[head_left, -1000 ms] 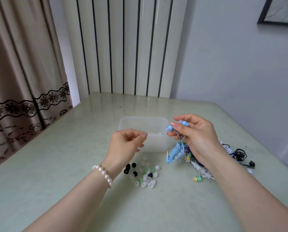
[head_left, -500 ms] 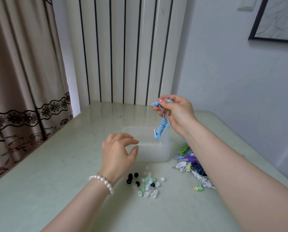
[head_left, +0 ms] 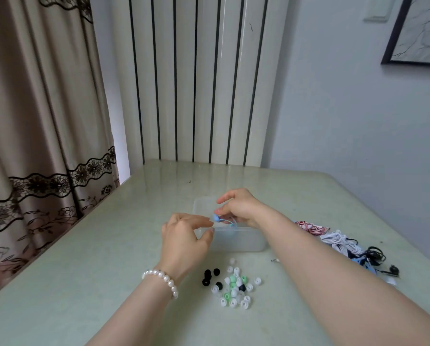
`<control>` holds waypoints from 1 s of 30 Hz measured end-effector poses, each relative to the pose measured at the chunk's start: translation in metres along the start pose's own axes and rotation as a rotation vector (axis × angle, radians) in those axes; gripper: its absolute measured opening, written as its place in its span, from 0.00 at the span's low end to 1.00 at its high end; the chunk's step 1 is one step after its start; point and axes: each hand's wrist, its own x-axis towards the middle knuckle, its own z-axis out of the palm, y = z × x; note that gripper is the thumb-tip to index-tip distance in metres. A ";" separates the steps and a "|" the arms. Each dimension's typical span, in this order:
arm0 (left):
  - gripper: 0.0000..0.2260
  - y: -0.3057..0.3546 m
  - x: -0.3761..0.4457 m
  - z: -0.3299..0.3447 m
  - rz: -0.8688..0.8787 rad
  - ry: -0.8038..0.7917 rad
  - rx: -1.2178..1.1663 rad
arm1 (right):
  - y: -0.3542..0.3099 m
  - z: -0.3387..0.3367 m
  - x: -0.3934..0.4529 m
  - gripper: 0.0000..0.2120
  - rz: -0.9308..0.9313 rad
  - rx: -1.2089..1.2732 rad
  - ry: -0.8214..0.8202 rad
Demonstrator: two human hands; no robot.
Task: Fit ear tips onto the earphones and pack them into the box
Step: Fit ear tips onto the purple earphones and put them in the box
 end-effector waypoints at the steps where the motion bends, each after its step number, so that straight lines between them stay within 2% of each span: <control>1: 0.06 0.001 0.000 0.000 0.010 -0.005 0.022 | -0.001 -0.003 0.000 0.13 0.010 -0.063 -0.003; 4: 0.07 0.002 -0.002 0.001 0.047 -0.016 0.052 | -0.005 -0.017 -0.006 0.15 -0.001 -0.259 -0.013; 6: 0.07 0.004 -0.003 0.003 0.098 -0.011 0.033 | -0.009 -0.032 -0.015 0.16 -0.059 -0.386 0.033; 8: 0.09 0.005 -0.004 0.002 0.169 -0.011 -0.008 | -0.016 -0.049 -0.026 0.13 -0.157 -0.408 0.095; 11: 0.12 0.011 -0.007 0.006 0.290 -0.069 -0.059 | -0.017 -0.084 -0.046 0.04 -0.251 -0.432 0.158; 15: 0.14 0.022 -0.016 0.013 0.398 -0.198 -0.105 | 0.005 -0.124 -0.067 0.07 -0.229 -0.604 0.168; 20: 0.10 0.025 -0.026 0.020 0.397 -0.411 -0.021 | 0.039 -0.128 -0.082 0.09 -0.080 -0.759 0.007; 24: 0.07 0.023 -0.027 0.020 0.364 -0.431 -0.009 | 0.056 -0.122 -0.077 0.14 -0.090 -1.108 0.071; 28: 0.06 0.023 -0.026 0.019 0.282 -0.425 -0.054 | 0.052 -0.124 -0.081 0.14 -0.132 -1.156 0.088; 30: 0.06 0.024 -0.025 0.017 0.167 -0.423 -0.144 | 0.045 -0.129 -0.087 0.11 -0.185 -1.063 0.140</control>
